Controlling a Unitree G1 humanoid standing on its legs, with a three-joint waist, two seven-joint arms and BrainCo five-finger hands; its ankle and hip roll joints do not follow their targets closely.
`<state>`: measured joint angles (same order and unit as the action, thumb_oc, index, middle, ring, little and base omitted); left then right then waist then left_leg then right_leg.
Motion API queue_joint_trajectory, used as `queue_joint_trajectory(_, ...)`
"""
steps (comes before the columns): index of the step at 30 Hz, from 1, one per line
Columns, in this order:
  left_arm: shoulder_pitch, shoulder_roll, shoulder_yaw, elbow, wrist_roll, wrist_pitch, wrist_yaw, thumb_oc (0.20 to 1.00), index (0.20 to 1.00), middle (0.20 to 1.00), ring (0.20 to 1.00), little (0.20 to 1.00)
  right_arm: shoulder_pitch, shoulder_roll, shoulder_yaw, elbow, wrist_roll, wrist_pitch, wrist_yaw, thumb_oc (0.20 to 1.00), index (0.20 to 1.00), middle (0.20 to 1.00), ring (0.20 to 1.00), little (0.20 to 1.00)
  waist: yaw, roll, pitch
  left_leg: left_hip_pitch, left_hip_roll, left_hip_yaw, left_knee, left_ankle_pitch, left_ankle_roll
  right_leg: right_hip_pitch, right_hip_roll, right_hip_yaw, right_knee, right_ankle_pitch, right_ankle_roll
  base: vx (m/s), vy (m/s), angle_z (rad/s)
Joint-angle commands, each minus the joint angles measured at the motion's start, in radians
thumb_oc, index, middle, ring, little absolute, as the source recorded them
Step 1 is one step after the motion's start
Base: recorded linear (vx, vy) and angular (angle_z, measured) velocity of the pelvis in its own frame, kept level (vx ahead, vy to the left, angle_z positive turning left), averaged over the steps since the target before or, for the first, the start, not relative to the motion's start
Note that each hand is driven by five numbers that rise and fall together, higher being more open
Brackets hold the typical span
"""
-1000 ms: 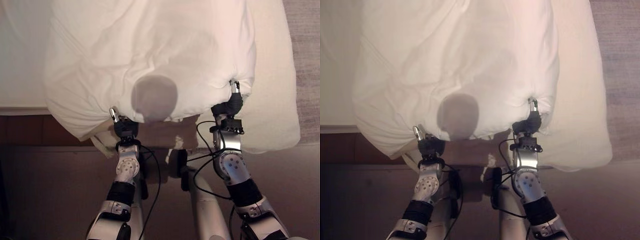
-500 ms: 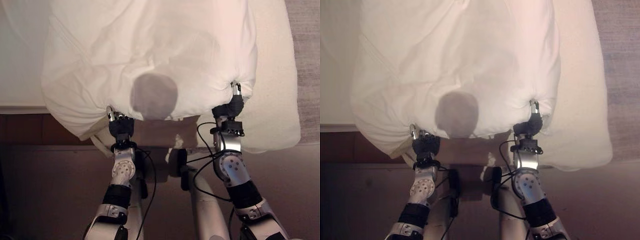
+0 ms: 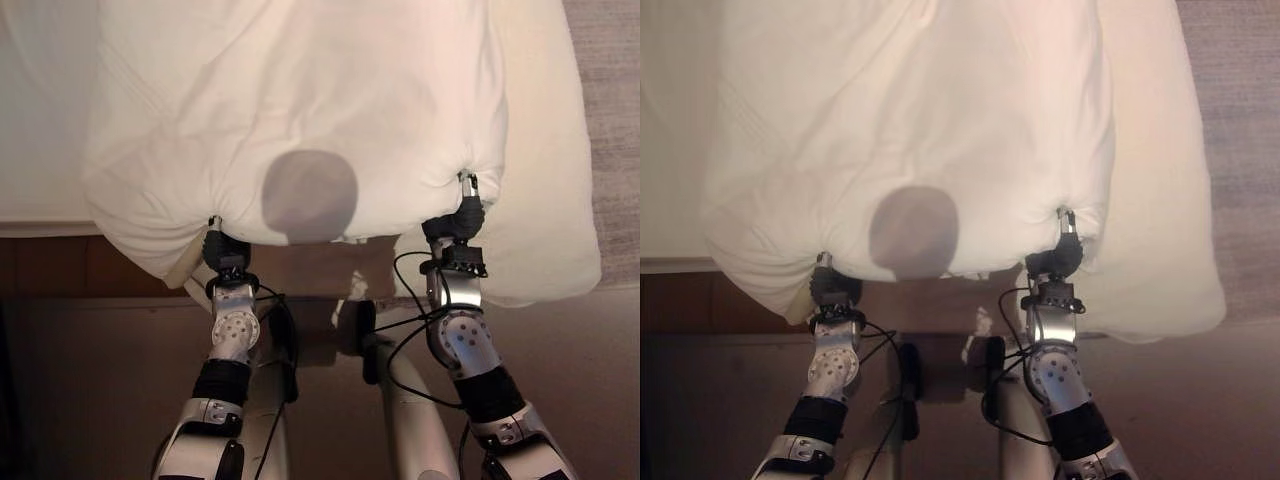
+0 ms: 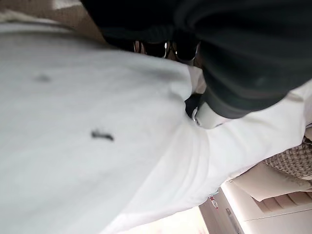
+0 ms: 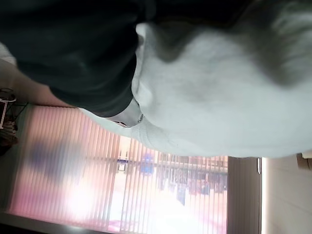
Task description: Make the bed
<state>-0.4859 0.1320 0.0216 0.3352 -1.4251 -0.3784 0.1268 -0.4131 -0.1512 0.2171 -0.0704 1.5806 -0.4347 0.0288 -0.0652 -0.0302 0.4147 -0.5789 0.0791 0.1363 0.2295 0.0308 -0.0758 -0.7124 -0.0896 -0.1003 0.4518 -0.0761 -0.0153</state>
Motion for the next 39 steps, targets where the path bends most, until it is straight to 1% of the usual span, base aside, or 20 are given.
queue_joint_trajectory(1, -0.078, 0.043, 0.001, -0.001, 0.128, -0.029, 0.027, 0.2, 0.2, 0.2, 0.2, 0.2, 0.051, -0.01, -0.002, -0.067, -0.101, -0.003, 0.023, 0.2, 0.2, 0.2, 0.2, 0.2, -0.036, 0.052, -0.096, -0.029, -0.043, -0.019, -0.062, 0.052, 0.008, 0.041, 0.043, -0.004, -0.16, 0.073, 0.1, 0.01, -0.034, -0.02)
queue_joint_trajectory(7, -0.06, 0.055, 0.021, -0.055, 0.172, -0.058, 0.105, 0.2, 0.2, 0.2, 0.2, 0.2, 0.083, -0.034, -0.022, -0.054, -0.13, 0.007, -0.029, 0.2, 0.2, 0.2, 0.2, 0.2, -0.038, 0.061, -0.087, -0.037, -0.033, -0.023, -0.039, 0.056, 0.0, 0.043, 0.041, -0.011, -0.142, 0.062, 0.093, -0.01, -0.045, 0.0)
queue_joint_trajectory(15, 0.046, 0.054, 0.11, -0.192, 0.266, -0.112, 0.204, 0.2, 0.2, 0.2, 0.2, 0.2, 0.131, -0.051, -0.089, 0.02, -0.159, 0.019, -0.049, 0.2, 0.2, 0.2, 0.2, 0.2, -0.015, 0.057, -0.076, -0.024, -0.021, -0.047, -0.007, 0.067, -0.021, 0.097, 0.044, -0.042, -0.148, 0.04, 0.077, -0.02, -0.08, 0.06)
queue_joint_trajectory(17, 0.084, 0.046, 0.159, -0.235, 0.32, -0.149, 0.274, 0.2, 0.2, 0.2, 0.2, 0.2, 0.142, -0.061, -0.12, 0.053, -0.179, 0.012, -0.065, 0.2, 0.2, 0.2, 0.2, 0.2, 0.017, 0.036, -0.052, -0.035, -0.043, -0.114, 0.087, 0.061, -0.035, 0.127, 0.034, -0.046, -0.149, 0.03, 0.069, -0.03, -0.027, 0.22)
queue_joint_trajectory(18, 0.099, 0.042, 0.182, -0.249, 0.338, -0.164, 0.305, 0.2, 0.2, 0.2, 0.2, 0.2, 0.143, -0.059, -0.128, 0.066, -0.179, 0.003, -0.072, 0.2, 0.2, 0.2, 0.2, 0.2, 0.027, 0.031, -0.048, -0.021, -0.059, -0.156, 0.083, 0.044, -0.023, 0.129, 0.036, -0.044, -0.141, 0.028, 0.068, 0.0, 0.029, 0.2)
queue_joint_trajectory(19, 0.113, 0.035, 0.209, -0.26, 0.349, -0.184, 0.337, 0.2, 0.2, 0.2, 0.2, 0.2, 0.147, -0.06, -0.14, 0.08, -0.179, -0.006, -0.08, 0.2, 0.2, 0.2, 0.2, 0.2, 0.026, 0.026, -0.041, -0.003, -0.038, -0.168, 0.075, 0.032, -0.012, 0.133, 0.035, -0.037, -0.121, 0.016, 0.067, 0.01, 0.018, 0.15)
queue_joint_trajectory(21, 0.138, 0.037, 0.241, -0.277, 0.402, -0.201, 0.382, 0.2, 0.2, 0.2, 0.2, 0.2, 0.146, -0.063, -0.163, 0.115, -0.186, -0.017, -0.095, 0.2, 0.2, 0.2, 0.2, 0.2, 0.024, 0.015, -0.031, 0.041, 0.071, -0.171, 0.037, 0.044, -0.007, 0.143, 0.015, -0.033, -0.096, -0.003, 0.074, 0.02, 0.06, 0.09)
queue_joint_trajectory(22, 0.138, 0.036, 0.241, -0.281, 0.407, -0.2, 0.388, 0.2, 0.2, 0.2, 0.2, 0.2, 0.144, -0.064, -0.164, 0.116, -0.186, -0.017, -0.095, 0.2, 0.2, 0.2, 0.2, 0.2, 0.025, 0.013, -0.03, 0.045, 0.072, -0.169, 0.027, 0.053, -0.007, 0.143, 0.016, -0.031, -0.099, 0.003, 0.072, 0.04, 0.259, 0.21)
queue_joint_trajectory(23, 0.154, 0.04, 0.275, -0.29, 0.449, -0.228, 0.443, 0.2, 0.2, 0.2, 0.2, 0.2, 0.15, -0.058, -0.174, 0.129, -0.186, -0.022, -0.111, 0.2, 0.2, 0.2, 0.2, 0.2, 0.046, 0.005, -0.026, 0.107, 0.136, -0.231, -0.088, 0.108, -0.026, 0.135, 0.009, 0.005, -0.075, -0.006, 0.086, 0.05, 0.319, 0.27)
queue_joint_trajectory(25, 0.149, 0.044, 0.296, -0.28, 0.478, -0.249, 0.504, 0.2, 0.2, 0.2, 0.2, 0.2, 0.155, -0.059, -0.18, 0.137, -0.2, -0.038, -0.135, 0.2, 0.2, 0.2, 0.2, 0.2, 0.061, 0.001, -0.025, 0.137, 0.167, -0.305, -0.171, 0.153, -0.055, 0.118, 0.004, 0.051, -0.045, -0.01, 0.104, 0.05, 0.453, -0.15)
queue_joint_trajectory(27, 0.148, 0.04, 0.302, -0.274, 0.479, -0.254, 0.518, 0.2, 0.2, 0.2, 0.2, 0.2, 0.154, -0.064, -0.189, 0.143, -0.199, -0.043, -0.138, 0.2, 0.2, 0.2, 0.2, 0.2, 0.067, -0.001, -0.025, 0.137, 0.165, -0.32, -0.157, 0.144, -0.06, 0.107, -0.009, 0.068, -0.039, -0.008, 0.118, -0.01, 0.398, -0.16)
queue_joint_trajectory(29, 0.132, 0.035, 0.291, -0.26, 0.48, -0.26, 0.526, 0.2, 0.2, 0.2, 0.2, 0.2, 0.16, -0.069, -0.206, 0.16, -0.22, -0.053, -0.153, 0.2, 0.2, 0.2, 0.2, 0.2, 0.056, -0.001, -0.009, 0.097, 0.101, -0.234, -0.009, 0.012, -0.042, 0.11, -0.099, 0.082, -0.061, 0.05, 0.177, -0.03, 0.638, -0.18)
queue_joint_trajectory(31, 0.137, 0.032, 0.282, -0.257, 0.506, -0.259, 0.537, 0.2, 0.2, 0.2, 0.2, 0.2, 0.157, -0.067, -0.222, 0.162, -0.224, -0.05, -0.157, 0.2, 0.2, 0.2, 0.2, 0.2, 0.054, -0.013, -0.005, 0.031, 0.006, -0.213, 0.154, -0.093, -0.009, 0.145, -0.168, 0.119, -0.175, 0.151, 0.214, 0.01, 0.722, 0.02)
queue_joint_trajectory(32, 0.145, 0.032, 0.278, -0.262, 0.524, -0.255, 0.543, 0.2, 0.2, 0.2, 0.2, 0.2, 0.159, -0.064, -0.233, 0.164, -0.225, -0.062, -0.154, 0.2, 0.2, 0.2, 0.2, 0.2, 0.05, -0.012, -0.01, 0.02, -0.024, -0.195, 0.202, -0.144, 0.007, 0.177, -0.205, 0.128, -0.232, 0.207, 0.222, 0.06, 0.819, 0.29)
queue_joint_trajectory(33, 0.154, 0.033, 0.264, -0.253, 0.543, -0.241, 0.56, 0.2, 0.2, 0.2, 0.2, 0.2, 0.166, -0.061, -0.24, 0.159, -0.243, -0.072, -0.17, 0.2, 0.2, 0.2, 0.2, 0.2, 0.05, -0.006, -0.016, 0.009, -0.062, -0.169, 0.241, -0.168, 0.029, 0.214, -0.259, 0.135, -0.314, 0.313, 0.236, 0.09, 0.693, 0.18)
queue_joint_trajectory(34, 0.161, 0.035, 0.254, -0.256, 0.544, -0.239, 0.556, 0.2, 0.2, 0.2, 0.2, 0.2, 0.169, -0.062, -0.243, 0.159, -0.245, -0.062, -0.169, 0.2, 0.2, 0.2, 0.2, 0.2, 0.05, -0.002, -0.019, 0.006, -0.077, -0.162, 0.25, -0.182, 0.044, 0.211, -0.28, 0.13, -0.335, 0.334, 0.218, 0.08, 0.659, -0.09)
queue_joint_trajectory(35, 0.176, 0.03, 0.243, -0.249, 0.538, -0.227, 0.545, 0.2, 0.2, 0.2, 0.2, 0.2, 0.175, -0.06, -0.245, 0.169, -0.255, -0.058, -0.166, 0.2, 0.2, 0.2, 0.2, 0.2, 0.051, 0.007, -0.027, 0.002, -0.091, -0.148, 0.257, -0.199, 0.057, 0.223, -0.304, 0.127, -0.395, 0.396, 0.221, 0.08, 0.588, -0.42)
queue_joint_trajectory(36, 0.187, 0.025, 0.228, -0.241, 0.539, -0.206, 0.536, 0.2, 0.2, 0.2, 0.2, 0.2, 0.185, -0.052, -0.248, 0.179, -0.266, -0.051, -0.163, 0.2, 0.2, 0.2, 0.2, 0.2, 0.047, 0.015, -0.037, -0.002, -0.107, -0.143, 0.258, -0.2, 0.071, 0.241, -0.294, 0.121, -0.413, 0.368, 0.207, 0.04, 0.608, -0.48)
queue_joint_trajectory(37, 0.19, 0.03, 0.211, -0.236, 0.543, -0.203, 0.532, 0.2, 0.2, 0.2, 0.2, 0.2, 0.194, -0.055, -0.249, 0.178, -0.265, -0.048, -0.161, 0.2, 0.2, 0.2, 0.2, 0.2, 0.036, 0.021, -0.038, 0.0, -0.129, -0.14, 0.251, -0.191, 0.085, 0.235, -0.235, 0.142, -0.341, 0.298, 0.184, 0.0, 0.535, -0.37)
queue_joint_trajectory(39, 0.194, 0.032, 0.203, -0.241, 0.577, -0.189, 0.554, 0.2, 0.2, 0.2, 0.2, 0.2, 0.208, -0.054, -0.235, 0.188, -0.26, -0.05, -0.155, 0.2, 0.2, 0.2, 0.2, 0.2, 0.03, 0.024, -0.036, 0.032, -0.144, -0.108, 0.184, -0.167, 0.088, 0.189, -0.105, 0.098, -0.268, 0.173, 0.151, -0.04, 0.366, -0.11)
